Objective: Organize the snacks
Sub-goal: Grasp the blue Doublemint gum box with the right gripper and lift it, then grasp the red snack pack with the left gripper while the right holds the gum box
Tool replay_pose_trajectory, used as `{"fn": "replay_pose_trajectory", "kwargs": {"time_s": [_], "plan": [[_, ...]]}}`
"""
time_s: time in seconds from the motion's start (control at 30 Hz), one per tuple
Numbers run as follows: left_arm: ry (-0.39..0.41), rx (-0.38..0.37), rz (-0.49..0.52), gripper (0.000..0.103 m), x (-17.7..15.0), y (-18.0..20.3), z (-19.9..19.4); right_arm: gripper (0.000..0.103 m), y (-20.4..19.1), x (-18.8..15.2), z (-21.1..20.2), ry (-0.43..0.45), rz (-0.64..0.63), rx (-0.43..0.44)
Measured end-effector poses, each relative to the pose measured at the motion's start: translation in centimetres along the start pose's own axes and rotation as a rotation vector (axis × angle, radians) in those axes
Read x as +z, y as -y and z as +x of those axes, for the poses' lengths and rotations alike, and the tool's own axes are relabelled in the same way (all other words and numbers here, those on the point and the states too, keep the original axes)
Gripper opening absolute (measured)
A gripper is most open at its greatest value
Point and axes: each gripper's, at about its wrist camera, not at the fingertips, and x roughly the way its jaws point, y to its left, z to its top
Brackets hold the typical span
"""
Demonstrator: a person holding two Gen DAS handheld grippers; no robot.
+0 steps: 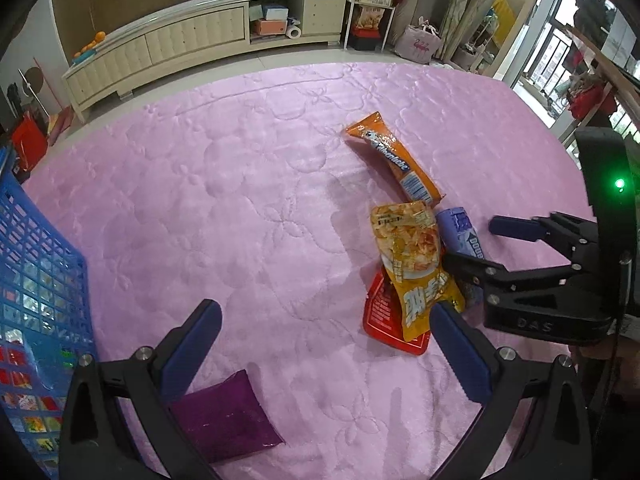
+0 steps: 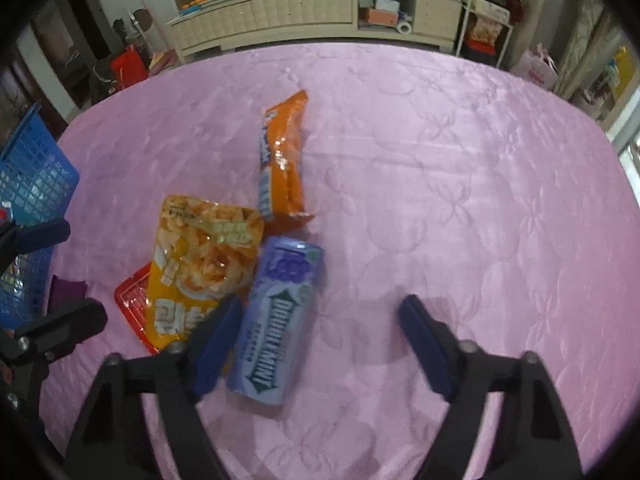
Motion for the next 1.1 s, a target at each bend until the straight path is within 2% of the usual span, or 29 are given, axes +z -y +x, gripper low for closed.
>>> {"fn": "replay_pose_trajectory", "kwargs": {"time_s": [0.07,0.13,0.17,0.4,0.57,0.8,1.03,1.1], "plan": [[0.002,-0.009,-0.010,0.103,-0.2,-0.2,-0.3,0.061,-0.2,0.1,-0.1,0.003,-0.021,-0.005],[0.005,-0.019,-0.011,0.103,-0.5,-0.1,-0.9,0.043,-0.4,0.2,-0.3,0.008,-0.030,0.004],[0.006,-0.023,-0.006,0.103,-0.4,0.1,-1.0,0.039,-0.4,0.1,-0.4,0.013,-0.035,0.005],[0.033,-0.034,0.037,0.103,-0.5,0.9,-2.5,0.036,0.7,-0.5,-0.8,0.023,0.010,0.054],[0.053,-0.016,0.066,0.103,-0.5,1.5,-3.1,0.036,1.5,-1.6,-1.8,0.031,0.039,0.079],[-0.011,0.000,0.083,0.080,-0.1,1.2,-1.4,0.036,2.2,-2.3,-2.9,0.051,0.045,0.104],[-0.069,-0.026,0.096,0.075,0.4,0.5,1.2,0.036,2.4,-2.0,-2.8,0.067,0.036,0.140],[-0.087,-0.033,0.101,0.066,0.6,0.5,1.9,0.036,2.4,-2.0,-2.5,0.068,0.031,0.146]]}}
